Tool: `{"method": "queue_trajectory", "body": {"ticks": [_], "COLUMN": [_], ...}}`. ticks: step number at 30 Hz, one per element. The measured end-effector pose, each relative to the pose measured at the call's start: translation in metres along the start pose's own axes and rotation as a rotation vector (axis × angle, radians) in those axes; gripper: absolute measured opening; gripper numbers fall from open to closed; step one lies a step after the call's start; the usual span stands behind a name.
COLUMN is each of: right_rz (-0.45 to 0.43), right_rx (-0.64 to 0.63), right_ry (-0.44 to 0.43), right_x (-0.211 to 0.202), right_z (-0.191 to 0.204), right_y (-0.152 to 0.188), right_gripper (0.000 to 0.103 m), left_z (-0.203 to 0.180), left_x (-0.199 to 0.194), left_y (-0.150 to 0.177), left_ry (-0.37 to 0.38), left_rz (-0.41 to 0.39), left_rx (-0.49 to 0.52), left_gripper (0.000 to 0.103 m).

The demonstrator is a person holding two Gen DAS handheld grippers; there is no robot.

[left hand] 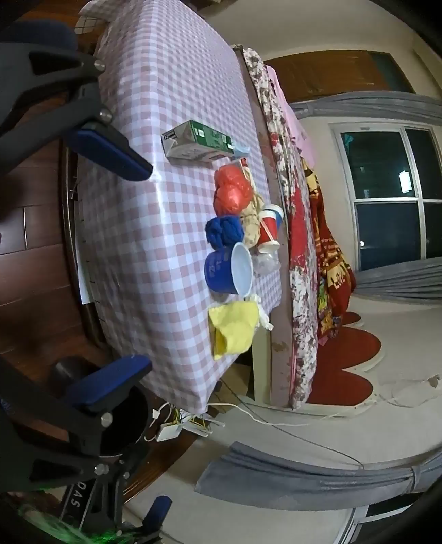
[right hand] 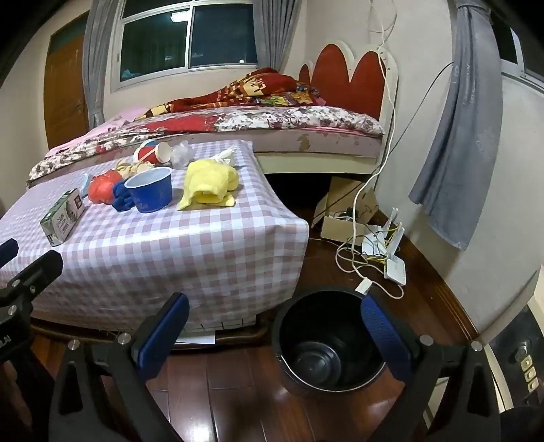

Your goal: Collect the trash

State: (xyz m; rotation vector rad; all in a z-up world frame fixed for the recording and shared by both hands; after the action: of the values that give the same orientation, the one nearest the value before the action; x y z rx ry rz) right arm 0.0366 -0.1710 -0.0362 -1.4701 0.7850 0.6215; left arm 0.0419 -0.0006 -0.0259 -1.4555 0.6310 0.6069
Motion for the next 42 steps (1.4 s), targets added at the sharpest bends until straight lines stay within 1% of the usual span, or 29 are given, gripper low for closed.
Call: {"method": "queue_trajectory", "body": {"ticks": [3, 4, 7, 12, 13, 20, 42], "right_rz": [0.001, 0.000, -0.002, 0.002, 0.003, 0.003, 0.002], "right_rx": [0.000, 0.000, -0.001, 0.004, 0.005, 0.004, 0.004], "right_ry": [-0.003, -0.004, -0.006, -0.007, -0.009, -0.007, -0.005], "right_x": [0.001, 0.001, 0.001, 0.001, 0.001, 0.003, 0.004], "right_z": [0.001, 0.001, 0.003, 0.001, 0.002, 0.005, 0.005], "right_y": [-0.001, -0.001, -0.001, -0.002, -0.002, -0.003, -0.003], "right_gripper": [0.102, 0.102, 0.102, 0.102, 0.102, 0.102, 0.102], "left_z": [-0.002, -0.001, 0.000, 0.000, 0.003, 0.009, 0.011], "left_x": [-0.004, 0.000, 0.001, 0.000, 0.005, 0.006, 0.007], "left_y": [0.001, 0.000, 0.000, 0.000, 0.001, 0.003, 0.004], "left_ry": [0.007, 0.001, -0.004, -0.008, -0.009, -0.009, -0.009], "left_rz": [-0.007, 0.012, 0.019, 0.017, 0.016, 0.019, 0.024], "left_rx": [0.008, -0.001, -0.009, -0.007, -0.008, -0.009, -0.012], "left_gripper": [0.102, 0.102, 0.102, 0.102, 0.102, 0.102, 0.102]}}
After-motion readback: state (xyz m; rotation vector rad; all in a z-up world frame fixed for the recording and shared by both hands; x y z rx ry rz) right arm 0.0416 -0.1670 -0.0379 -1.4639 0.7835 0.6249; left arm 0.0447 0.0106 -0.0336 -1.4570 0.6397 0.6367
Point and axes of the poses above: each gripper's, at about its wrist camera, not at the fingertips, and x roughly the way its jaws point, z to its left, y to its underside, the point moved 5 cm from there along x, roughly the way its jaws point, and after that the axes turned 14 degrees about z, right-handed, at the moved point
